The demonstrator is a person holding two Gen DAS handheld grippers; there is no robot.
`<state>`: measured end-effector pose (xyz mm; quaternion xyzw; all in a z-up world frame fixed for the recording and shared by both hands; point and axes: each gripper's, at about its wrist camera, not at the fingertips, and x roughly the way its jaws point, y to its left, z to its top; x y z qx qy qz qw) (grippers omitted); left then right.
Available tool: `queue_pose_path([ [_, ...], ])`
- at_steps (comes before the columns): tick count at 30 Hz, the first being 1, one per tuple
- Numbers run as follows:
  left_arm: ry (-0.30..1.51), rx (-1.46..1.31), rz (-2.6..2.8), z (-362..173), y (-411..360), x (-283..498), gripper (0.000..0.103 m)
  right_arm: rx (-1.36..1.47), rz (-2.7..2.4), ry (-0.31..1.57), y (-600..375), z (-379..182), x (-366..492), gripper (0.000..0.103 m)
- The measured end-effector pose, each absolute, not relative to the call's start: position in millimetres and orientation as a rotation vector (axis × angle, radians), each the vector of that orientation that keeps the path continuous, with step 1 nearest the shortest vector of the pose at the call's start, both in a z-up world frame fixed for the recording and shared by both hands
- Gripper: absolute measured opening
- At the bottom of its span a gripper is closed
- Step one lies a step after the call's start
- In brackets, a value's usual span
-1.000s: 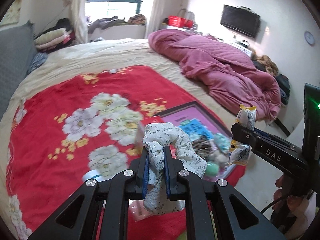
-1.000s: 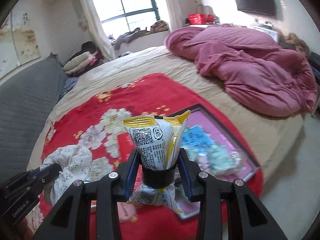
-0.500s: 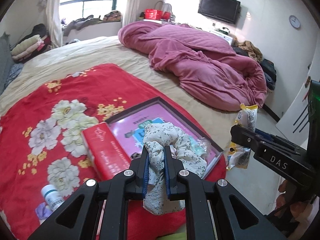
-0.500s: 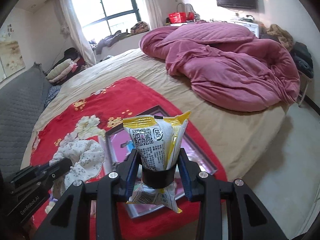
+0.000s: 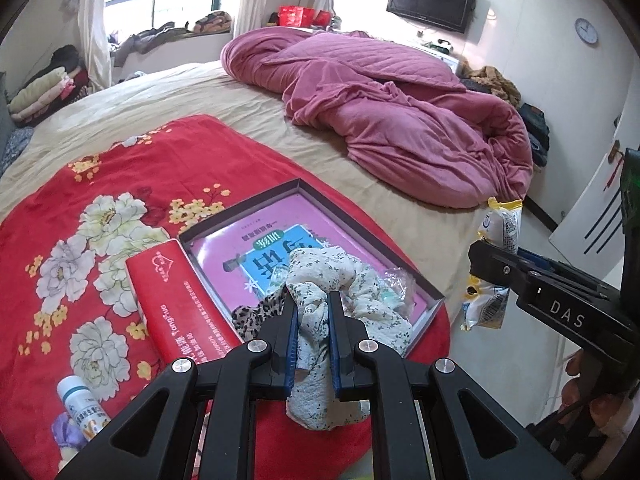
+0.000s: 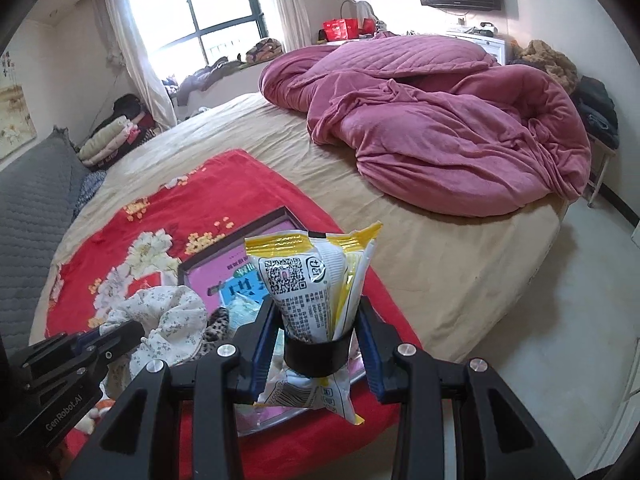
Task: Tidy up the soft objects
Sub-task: 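Lift and carry the scrunchie and wipe packet over the pink tray, then lower both items into the tray and open both tools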
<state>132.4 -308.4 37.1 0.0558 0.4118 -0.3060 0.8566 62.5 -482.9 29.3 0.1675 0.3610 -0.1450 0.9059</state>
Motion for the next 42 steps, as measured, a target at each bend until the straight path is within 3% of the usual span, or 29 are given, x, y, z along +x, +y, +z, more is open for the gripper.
queue_pose_path([
  [42,1.007,0.190,-0.610,-52.3,-354.3,181.1,0.013,0.251,-0.187,1.027,-507.7,-77.0,181.9,0.039],
])
